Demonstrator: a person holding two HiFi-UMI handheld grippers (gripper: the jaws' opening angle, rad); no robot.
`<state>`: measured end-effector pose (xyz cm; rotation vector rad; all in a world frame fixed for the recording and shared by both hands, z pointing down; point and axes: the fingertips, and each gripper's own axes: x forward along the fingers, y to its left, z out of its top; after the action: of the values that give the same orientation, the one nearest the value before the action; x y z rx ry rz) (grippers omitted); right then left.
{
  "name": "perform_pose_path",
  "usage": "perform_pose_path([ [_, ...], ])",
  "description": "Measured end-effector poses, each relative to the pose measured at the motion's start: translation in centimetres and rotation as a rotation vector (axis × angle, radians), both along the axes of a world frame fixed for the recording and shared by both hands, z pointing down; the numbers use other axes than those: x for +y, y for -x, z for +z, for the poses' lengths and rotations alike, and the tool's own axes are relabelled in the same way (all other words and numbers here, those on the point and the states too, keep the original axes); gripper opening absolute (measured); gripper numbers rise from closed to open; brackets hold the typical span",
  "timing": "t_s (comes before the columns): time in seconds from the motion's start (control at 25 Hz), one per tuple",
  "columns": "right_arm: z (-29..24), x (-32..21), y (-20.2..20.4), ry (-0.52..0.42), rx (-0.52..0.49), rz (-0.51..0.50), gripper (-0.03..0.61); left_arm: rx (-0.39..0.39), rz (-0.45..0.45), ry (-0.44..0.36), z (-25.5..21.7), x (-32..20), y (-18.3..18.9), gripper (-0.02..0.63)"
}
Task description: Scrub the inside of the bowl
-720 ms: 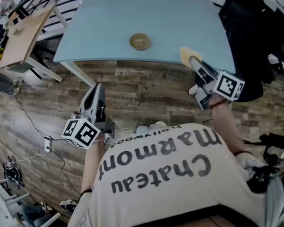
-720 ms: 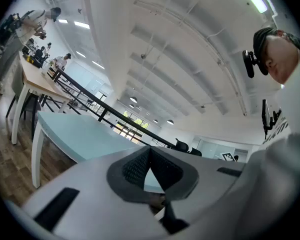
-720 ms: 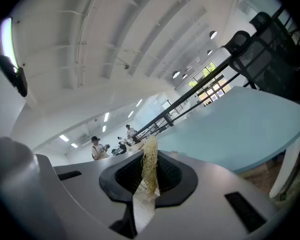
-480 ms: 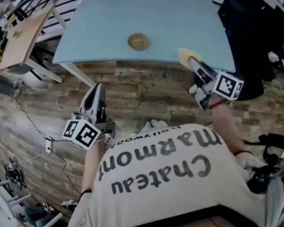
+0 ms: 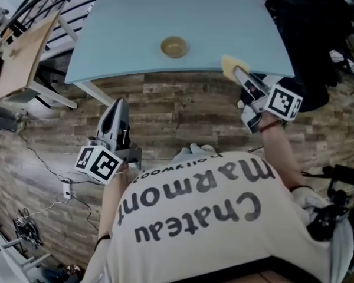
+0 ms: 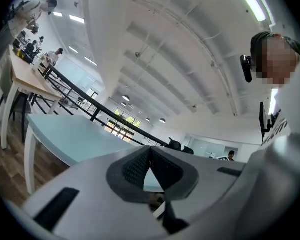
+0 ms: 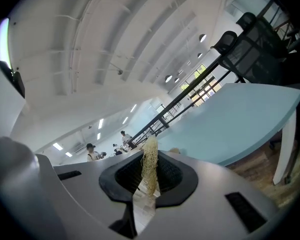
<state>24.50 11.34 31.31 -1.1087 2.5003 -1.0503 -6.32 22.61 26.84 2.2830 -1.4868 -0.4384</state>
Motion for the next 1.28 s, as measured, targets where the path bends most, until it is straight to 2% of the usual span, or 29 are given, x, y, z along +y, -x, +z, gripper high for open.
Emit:
perform_pose_path([
  [0.16,2.1,2.2,0.7,0.047,-0.026,0.056,0.063,-0.011,0.028,0.016,1.5,0.2,1.4,0.005],
  [0.32,3.8,3.6,1.6,0.072,-0.006,0.052,0.063,0.027,0.006,0.031,2.6,-0.2,2.6,0.005],
  [0.52,3.7,2.1,1.9,0.060,0.014,0.046,0.063,0.056,0.062,0.033,3.2,-1.9,1.4,0.005],
  [0.8,4.2,-5.4,3.3,0.038,0.044,-0.027,0.064,0.059,0.068,0.077,4.3,-8.0,0.0,0.003],
  [1.04,4.5,-14.4,5.8,0.045,0.027,-0.114,0.063,0.055,0.027,0.159,5.9,-15.3,-0.2,0.005],
  [1.16,5.0,-19.0,7.6,0.059,0.023,-0.162,0.064,0.076,-0.002,0.185,6.6,-19.6,0.3,0.005],
  [1.28,5.8,-21.6,9.0,0.082,0.024,-0.217,0.064,0.086,-0.020,0.233,8.1,-22.6,-0.3,0.013],
])
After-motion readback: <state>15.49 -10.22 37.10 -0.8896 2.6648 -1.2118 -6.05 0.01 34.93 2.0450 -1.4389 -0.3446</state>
